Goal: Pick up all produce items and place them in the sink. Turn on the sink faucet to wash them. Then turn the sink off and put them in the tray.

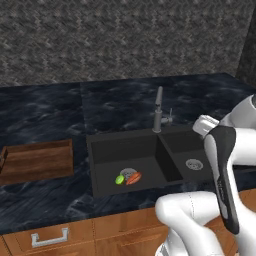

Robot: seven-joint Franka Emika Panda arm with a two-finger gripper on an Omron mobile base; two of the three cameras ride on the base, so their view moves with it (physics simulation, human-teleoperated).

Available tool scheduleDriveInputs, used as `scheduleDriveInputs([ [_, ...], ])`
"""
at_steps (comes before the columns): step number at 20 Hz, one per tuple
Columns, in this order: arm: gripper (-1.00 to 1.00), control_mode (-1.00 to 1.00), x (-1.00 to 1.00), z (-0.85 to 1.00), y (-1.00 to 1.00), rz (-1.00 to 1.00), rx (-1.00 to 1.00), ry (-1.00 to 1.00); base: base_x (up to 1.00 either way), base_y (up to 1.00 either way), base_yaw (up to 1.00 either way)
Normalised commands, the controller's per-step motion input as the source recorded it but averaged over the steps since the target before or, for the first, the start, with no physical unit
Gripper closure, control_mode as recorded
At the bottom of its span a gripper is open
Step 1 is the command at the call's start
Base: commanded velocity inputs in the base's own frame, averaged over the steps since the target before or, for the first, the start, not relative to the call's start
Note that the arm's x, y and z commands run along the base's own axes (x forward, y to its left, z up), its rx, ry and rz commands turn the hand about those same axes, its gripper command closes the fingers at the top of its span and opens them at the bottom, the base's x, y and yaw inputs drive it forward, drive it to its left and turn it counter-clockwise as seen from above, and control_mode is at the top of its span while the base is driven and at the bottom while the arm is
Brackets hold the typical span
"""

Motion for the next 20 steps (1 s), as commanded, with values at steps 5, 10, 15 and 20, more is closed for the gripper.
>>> scheduleDriveInputs([
  [5, -1.00, -1.00, 0.00, 0.01, -0.51, 0.09, 0.04, -0.22, 0.00, 0.00, 0.00],
  [10, -1.00, -1.00, 0.15, 0.00, -0.34, 0.18, 0.00, -0.23, 0.00, 0.00, 0.00],
  [15, -1.00, -1.00, 0.25, 0.00, -0.05, 0.20, 0.00, -0.22, 0.00, 0.00, 0.00],
  [20, -1.00, -1.00, 0.20, 0.00, -0.01, 0.17, 0.00, -0.19, 0.00, 0.00, 0.00],
])
